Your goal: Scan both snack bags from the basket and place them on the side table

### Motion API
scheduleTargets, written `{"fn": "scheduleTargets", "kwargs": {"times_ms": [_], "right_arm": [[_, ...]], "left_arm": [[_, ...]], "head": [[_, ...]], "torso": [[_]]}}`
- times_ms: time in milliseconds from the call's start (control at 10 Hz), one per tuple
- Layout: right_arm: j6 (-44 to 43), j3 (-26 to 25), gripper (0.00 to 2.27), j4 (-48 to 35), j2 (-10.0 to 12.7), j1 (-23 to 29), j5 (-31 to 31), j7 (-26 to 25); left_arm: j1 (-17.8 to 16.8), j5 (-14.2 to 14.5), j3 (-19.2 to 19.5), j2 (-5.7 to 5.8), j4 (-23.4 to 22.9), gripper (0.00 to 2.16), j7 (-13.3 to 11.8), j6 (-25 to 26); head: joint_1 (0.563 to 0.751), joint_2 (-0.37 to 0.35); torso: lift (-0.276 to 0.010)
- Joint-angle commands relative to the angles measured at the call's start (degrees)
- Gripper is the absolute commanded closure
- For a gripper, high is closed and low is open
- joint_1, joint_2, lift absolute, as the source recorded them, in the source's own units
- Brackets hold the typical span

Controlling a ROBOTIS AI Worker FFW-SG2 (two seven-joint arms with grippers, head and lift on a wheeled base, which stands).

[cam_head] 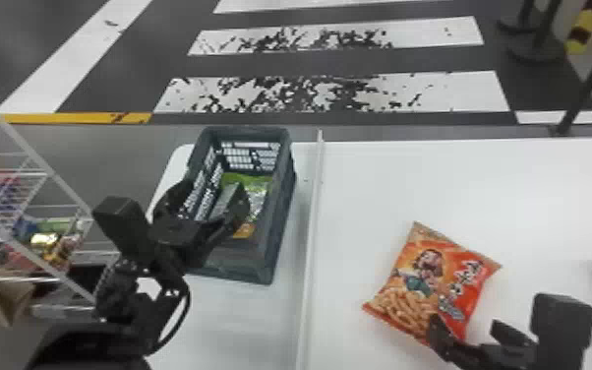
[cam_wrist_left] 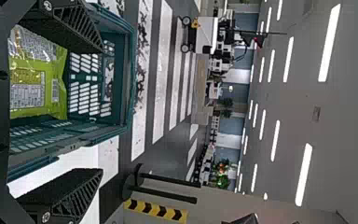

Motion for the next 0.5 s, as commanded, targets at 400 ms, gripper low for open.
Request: {"fn": "scheduleTargets", "kwargs": {"times_ms": [400], "right_arm": [[13.8, -8.9, 0.09, 0.2, 0.1, -3.2, -10.2, 6.9]], "left_arm": [[0.0, -0.1, -0.3, -0.49, 1.1, 0.09, -0.3, 0.2]], "head": [[0.695, 0.159]], "torso": [[-0.075]]}}
